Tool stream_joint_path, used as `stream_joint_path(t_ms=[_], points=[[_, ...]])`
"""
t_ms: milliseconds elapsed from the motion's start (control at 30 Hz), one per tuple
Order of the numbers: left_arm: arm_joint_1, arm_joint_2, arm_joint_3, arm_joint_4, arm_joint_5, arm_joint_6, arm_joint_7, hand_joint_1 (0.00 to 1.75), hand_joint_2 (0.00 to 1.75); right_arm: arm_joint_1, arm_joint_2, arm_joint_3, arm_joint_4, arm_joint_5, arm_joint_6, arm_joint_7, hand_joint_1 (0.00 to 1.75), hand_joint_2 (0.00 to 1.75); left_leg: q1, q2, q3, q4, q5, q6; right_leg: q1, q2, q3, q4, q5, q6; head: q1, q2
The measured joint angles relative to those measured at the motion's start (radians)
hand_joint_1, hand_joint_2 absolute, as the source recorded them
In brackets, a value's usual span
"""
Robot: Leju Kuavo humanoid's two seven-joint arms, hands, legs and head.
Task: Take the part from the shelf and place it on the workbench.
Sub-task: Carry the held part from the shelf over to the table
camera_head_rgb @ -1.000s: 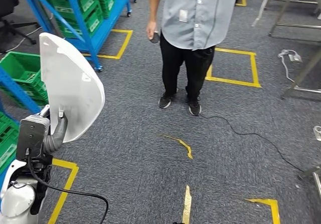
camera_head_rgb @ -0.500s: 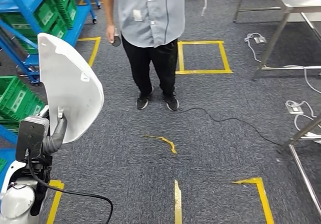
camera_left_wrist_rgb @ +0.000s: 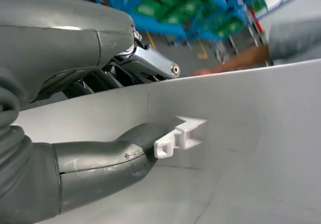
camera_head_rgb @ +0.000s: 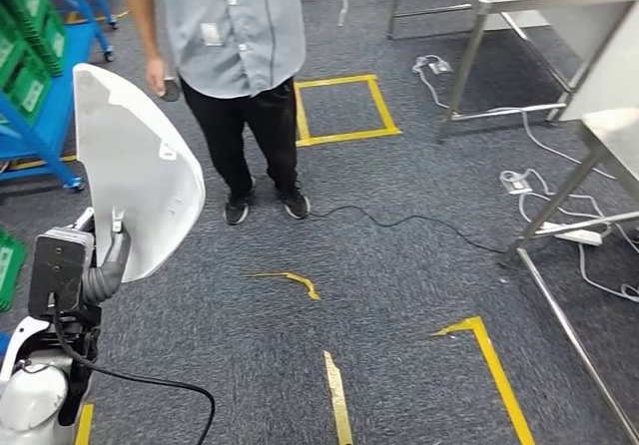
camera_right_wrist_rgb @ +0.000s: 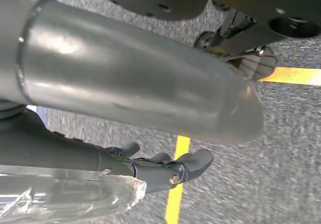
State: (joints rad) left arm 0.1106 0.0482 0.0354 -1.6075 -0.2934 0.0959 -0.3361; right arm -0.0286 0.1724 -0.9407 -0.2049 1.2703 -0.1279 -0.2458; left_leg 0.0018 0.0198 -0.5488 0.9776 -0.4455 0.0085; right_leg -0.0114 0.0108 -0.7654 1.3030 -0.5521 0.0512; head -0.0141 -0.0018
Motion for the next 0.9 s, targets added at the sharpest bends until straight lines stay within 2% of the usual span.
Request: stream_joint_path(t_ms=[33, 67, 100, 133, 200, 233, 300, 367, 433, 467, 500, 533, 567, 600, 667, 700, 733, 800, 833, 867, 900], points=[[0.0, 0.0, 0.0, 0.0, 0.0, 0.0, 0.0, 1.75, 1.75, 0.001, 0.0, 0.0, 0.0, 0.0, 0.0, 0.0, 0.0, 0.0, 0.0, 0.015, 0.0, 0.0, 0.0, -0.001, 0.0, -0.003, 0.005, 0.003, 0.006, 0.002, 0.0, 0.0], [0.0, 0.0, 0.0, 0.0, 0.0, 0.0, 0.0, 1.75, 1.75, 0.001, 0.0, 0.0, 0.0, 0.0, 0.0, 0.0, 0.0, 0.0, 0.0, 0.028, 0.001, 0.0, -0.001, -0.002, 0.0, -0.008, 0.028, -0.031, 0.027, 0.002, 0.0, 0.0], [0.0, 0.0, 0.0, 0.0, 0.0, 0.0, 0.0, 1.75, 1.75, 0.001, 0.0, 0.0, 0.0, 0.0, 0.0, 0.0, 0.0, 0.0, 0.0, 0.04, 0.003, 0.001, -0.003, -0.004, 0.0, -0.019, 0.069, -0.098, 0.056, 0.002, 0.0, 0.0], [-0.001, -0.001, 0.0, 0.0, 0.0, 0.0, 0.0, 1.75, 1.75, 0.001, 0.0, 0.0, 0.0, 0.0, 0.0, 0.0, 0.0, 0.0, -0.002, 0.051, 0.004, 0.003, -0.006, -0.008, 0.002, -0.04, 0.11, -0.169, 0.078, 0.0, 0.0, 0.0], [-0.002, 0.0, 0.0, 0.0, 0.0, 0.0, 0.001, 1.75, 1.75, -0.001, 0.0, 0.0, 0.0, 0.0, 0.0, 0.0, 0.0, 0.0, -0.007, 0.069, 0.007, 0.008, -0.01, -0.018, 0.004, -0.067, 0.162, -0.256, 0.101, -0.01, -0.002, 0.0], [-0.002, 0.0, 0.0, 0.0, 0.0, 0.0, 0.001, 1.75, 1.75, -0.002, 0.0, 0.0, 0.0, 0.0, 0.0, 0.0, 0.0, 0.0, -0.009, 0.077, 0.007, 0.01, -0.011, -0.023, 0.006, -0.069, 0.166, -0.265, 0.102, -0.016, -0.003, 0.0], [-0.004, -0.001, 0.0, 0.0, 0.0, 0.0, 0.001, 1.75, 1.75, -0.001, 0.0, 0.0, 0.0, 0.0, 0.0, 0.0, 0.0, 0.0, -0.006, 0.087, 0.007, 0.011, -0.013, -0.033, 0.006, -0.046, 0.162, -0.265, 0.108, -0.028, -0.004, 0.0], [-0.005, -0.001, -0.001, -0.001, 0.0, 0.0, 0.001, 1.75, 1.75, -0.001, 0.0, -0.001, 0.0, 0.0, 0.0, 0.0, 0.0, 0.0, -0.001, 0.053, -0.007, 0.045, -0.042, -0.043, 0.002, -0.025, 0.159, -0.268, 0.114, -0.039, -0.005, 0.0], [-0.004, 0.0, -0.001, -0.001, 0.0, 0.0, 0.002, 1.75, 1.75, -0.002, 0.0, -0.001, 0.0, 0.0, 0.0, -0.001, 0.0, 0.0, 0.002, 0.004, -0.057, 0.156, -0.105, -0.049, -0.001, -0.003, 0.157, -0.269, 0.117, -0.046, -0.008, 0.0], [-0.003, 0.0, 0.0, -0.001, 0.0, 0.0, 0.002, 1.75, 1.75, -0.003, 0.0, -0.001, 0.0, 0.0, 0.0, -0.002, 0.0, 0.0, 0.002, -0.007, -0.091, 0.227, -0.134, -0.051, -0.001, 0.009, 0.156, -0.269, 0.118, -0.047, -0.009, 0.0], [-0.002, 0.0, 0.0, -0.001, 0.0, 0.0, 0.002, 1.75, 1.75, -0.003, 0.0, -0.001, 0.0, 0.0, 0.0, -0.002, 0.0, 0.0, 0.002, -0.011, -0.117, 0.279, -0.149, -0.051, -0.001, 0.023, 0.155, -0.269, 0.119, -0.048, -0.01, 0.0], [-0.001, 0.0, 0.0, -0.001, 0.0, 0.0, 0.002, 1.75, 1.75, -0.002, 0.0, -0.001, 0.0, 0.0, 0.0, -0.003, 0.0, 0.0, 0.002, -0.013, -0.13, 0.3, -0.146, -0.049, 0.0, 0.036, 0.154, -0.269, 0.12, -0.048, -0.01, 0.0], [-0.001, 0.0, 0.0, -0.001, 0.0, 0.0, 0.003, 1.75, 1.75, -0.002, 0.0, -0.001, 0.0, 0.0, 0.0, -0.003, 0.0, 0.0, 0.002, -0.016, -0.124, 0.283, -0.124, -0.047, 0.0, 0.05, 0.154, -0.269, 0.121, -0.048, -0.01, 0.0], [-0.002, 0.0, 0.0, -0.001, 0.0, 0.0, 0.003, 1.75, 1.75, -0.001, 0.0, -0.001, 0.0, 0.0, 0.0, -0.003, 0.0, 0.0, 0.003, -0.023, -0.099, 0.231, -0.088, -0.045, -0.001, 0.064, 0.155, -0.269, 0.122, -0.046, -0.01, 0.0], [-0.002, 0.0, 0.0, -0.001, 0.0, 0.0, 0.003, 1.75, 1.75, -0.002, 0.001, -0.001, 0.0, 0.0, 0.0, -0.004, 0.0, 0.0, 0.009, -0.071, -0.034, 0.094, -0.029, -0.04, -0.002, 0.092, 0.152, -0.267, 0.126, -0.039, -0.01, 0.0], [-0.003, 0.0, 0.0, -0.001, 0.0, 0.0, 0.003, 1.75, 1.75, -0.003, 0.001, -0.001, 0.0, 0.0, 0.0, -0.004, 0.0, 0.0, 0.011, -0.093, -0.012, 0.045, -0.016, -0.039, -0.002, 0.104, 0.147, -0.267, 0.129, -0.033, -0.009, 0.0], [-0.003, 0.0, 0.0, -0.001, 0.0, 0.0, 0.004, 1.75, 1.75, -0.004, 0.001, -0.001, 0.0, 0.0, 0.0, -0.005, 0.0, 0.0, 0.011, -0.107, -0.002, 0.02, -0.014, -0.036, -0.004, 0.115, 0.142, -0.268, 0.133, -0.027, -0.009, 0.0], [-0.005, 0.0, 0.0, -0.001, 0.0, -0.001, 0.005, 1.75, 1.75, 0.0, 0.001, -0.001, 0.0, 0.0, 0.0, -0.005, 0.0, 0.0, 0.009, -0.093, -0.002, 0.011, -0.011, -0.027, -0.008, 0.135, 0.131, -0.275, 0.142, -0.012, -0.009, 0.0], [-0.007, -0.001, 0.0, -0.001, 0.0, -0.001, 0.005, 1.75, 1.75, 0.003, 0.001, -0.001, 0.0, 0.0, 0.0, -0.005, 0.0, 0.0, 0.009, -0.081, -0.002, 0.007, -0.007, -0.02, -0.008, 0.126, 0.124, -0.272, 0.139, -0.007, -0.008, 0.0], [-0.009, -0.002, 0.0, -0.001, 0.0, -0.002, 0.005, 1.75, 1.75, 0.005, 0.001, -0.001, 0.0, 0.0, 0.001, -0.005, 0.0, 0.0, 0.008, -0.067, -0.001, 0.004, -0.004, -0.013, -0.005, 0.102, 0.111, -0.252, 0.124, -0.003, -0.006, 0.0], [-0.009, -0.002, 0.0, -0.001, 0.0, -0.003, 0.005, 1.75, 1.75, 0.006, 0.001, -0.001, 0.0, 0.0, 0.001, -0.005, 0.0, 0.0, 0.008, -0.052, 0.0, 0.0, -0.002, -0.007, -0.002, 0.07, 0.09, -0.211, 0.097, -0.001, -0.004, 0.0]])
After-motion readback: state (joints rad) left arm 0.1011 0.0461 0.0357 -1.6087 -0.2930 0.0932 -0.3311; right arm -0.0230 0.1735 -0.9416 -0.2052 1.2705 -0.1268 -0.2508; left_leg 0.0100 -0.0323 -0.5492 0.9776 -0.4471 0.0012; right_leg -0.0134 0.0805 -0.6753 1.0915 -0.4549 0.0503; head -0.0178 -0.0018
